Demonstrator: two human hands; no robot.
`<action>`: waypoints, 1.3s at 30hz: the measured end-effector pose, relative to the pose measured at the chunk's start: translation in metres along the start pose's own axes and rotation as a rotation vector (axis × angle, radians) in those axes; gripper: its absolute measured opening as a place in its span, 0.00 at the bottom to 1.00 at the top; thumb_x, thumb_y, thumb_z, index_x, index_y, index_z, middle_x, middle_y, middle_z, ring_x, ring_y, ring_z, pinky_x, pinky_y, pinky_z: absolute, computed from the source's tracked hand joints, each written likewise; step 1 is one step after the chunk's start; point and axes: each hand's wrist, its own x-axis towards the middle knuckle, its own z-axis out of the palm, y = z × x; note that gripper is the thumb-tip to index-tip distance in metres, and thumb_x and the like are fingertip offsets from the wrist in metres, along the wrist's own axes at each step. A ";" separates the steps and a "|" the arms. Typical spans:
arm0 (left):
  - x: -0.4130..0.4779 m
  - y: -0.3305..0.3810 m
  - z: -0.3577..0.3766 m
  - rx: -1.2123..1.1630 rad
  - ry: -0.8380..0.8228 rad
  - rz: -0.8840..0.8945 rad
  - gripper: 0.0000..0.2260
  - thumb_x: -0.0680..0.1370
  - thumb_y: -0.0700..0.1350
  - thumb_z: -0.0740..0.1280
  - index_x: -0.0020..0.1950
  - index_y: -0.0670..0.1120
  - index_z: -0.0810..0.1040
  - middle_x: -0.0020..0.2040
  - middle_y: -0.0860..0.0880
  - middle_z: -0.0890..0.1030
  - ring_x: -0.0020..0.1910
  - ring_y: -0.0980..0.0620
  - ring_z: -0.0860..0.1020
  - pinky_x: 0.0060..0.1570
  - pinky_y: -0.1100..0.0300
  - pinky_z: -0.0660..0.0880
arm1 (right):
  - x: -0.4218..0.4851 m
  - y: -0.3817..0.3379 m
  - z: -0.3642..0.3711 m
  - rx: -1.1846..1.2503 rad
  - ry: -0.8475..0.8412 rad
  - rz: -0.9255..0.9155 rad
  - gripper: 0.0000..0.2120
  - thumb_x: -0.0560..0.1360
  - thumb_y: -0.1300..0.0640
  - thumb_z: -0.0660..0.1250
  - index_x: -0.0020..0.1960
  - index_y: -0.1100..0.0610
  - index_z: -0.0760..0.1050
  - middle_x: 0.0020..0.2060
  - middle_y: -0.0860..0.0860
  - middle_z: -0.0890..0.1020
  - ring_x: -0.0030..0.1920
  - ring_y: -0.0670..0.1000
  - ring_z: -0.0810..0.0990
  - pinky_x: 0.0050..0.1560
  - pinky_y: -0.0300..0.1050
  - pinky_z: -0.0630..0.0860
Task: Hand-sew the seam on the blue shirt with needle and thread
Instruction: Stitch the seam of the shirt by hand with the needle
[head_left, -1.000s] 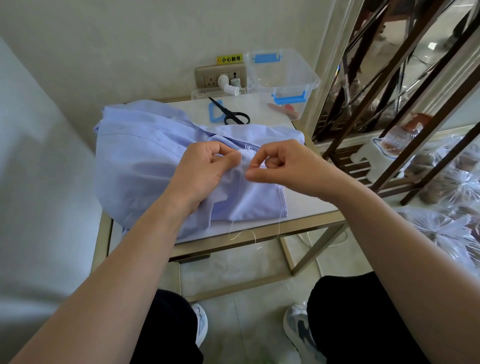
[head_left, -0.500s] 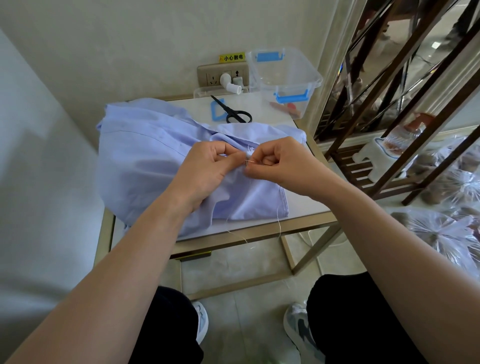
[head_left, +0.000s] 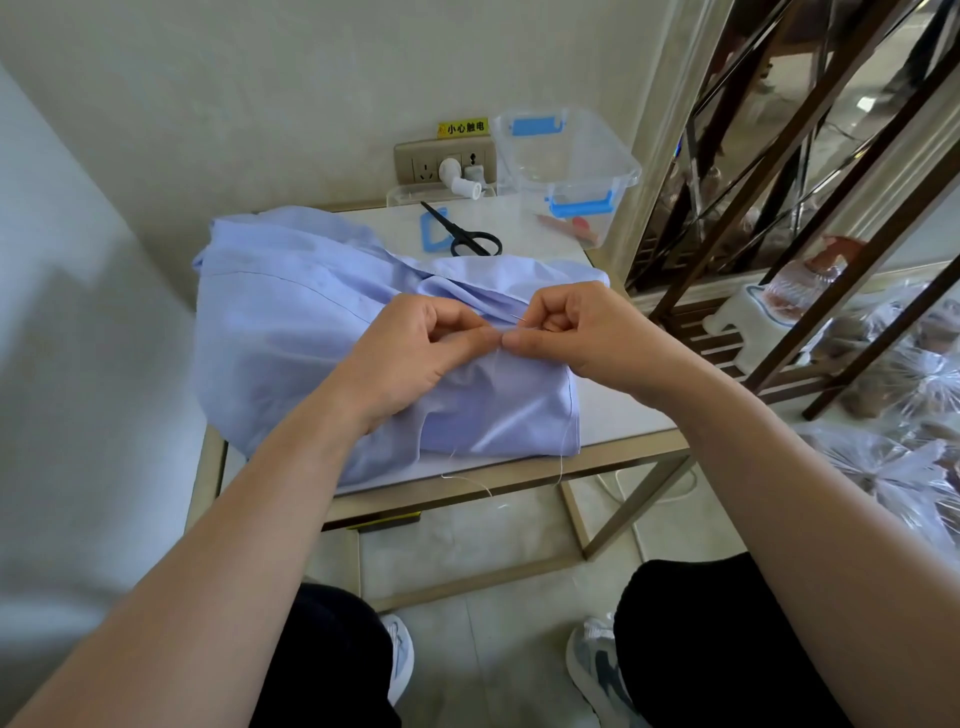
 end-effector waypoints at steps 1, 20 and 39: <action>0.000 0.000 -0.001 -0.002 0.006 -0.001 0.04 0.77 0.44 0.71 0.44 0.45 0.83 0.31 0.58 0.79 0.33 0.62 0.73 0.38 0.69 0.70 | 0.000 0.000 -0.001 0.000 0.000 0.000 0.10 0.74 0.57 0.73 0.40 0.61 0.76 0.25 0.47 0.62 0.25 0.43 0.59 0.27 0.32 0.57; -0.010 -0.009 -0.017 -0.024 0.058 0.054 0.06 0.73 0.39 0.74 0.41 0.46 0.79 0.37 0.56 0.81 0.38 0.52 0.74 0.43 0.64 0.72 | -0.004 0.003 -0.003 -0.044 0.030 -0.020 0.08 0.75 0.58 0.72 0.40 0.58 0.75 0.24 0.46 0.63 0.24 0.42 0.60 0.27 0.32 0.58; -0.008 -0.004 -0.014 0.007 0.209 0.062 0.04 0.73 0.40 0.75 0.40 0.47 0.82 0.37 0.51 0.83 0.36 0.57 0.77 0.40 0.68 0.73 | -0.004 0.006 -0.006 -0.035 0.046 -0.055 0.10 0.74 0.58 0.73 0.37 0.55 0.75 0.25 0.48 0.64 0.27 0.46 0.60 0.30 0.37 0.59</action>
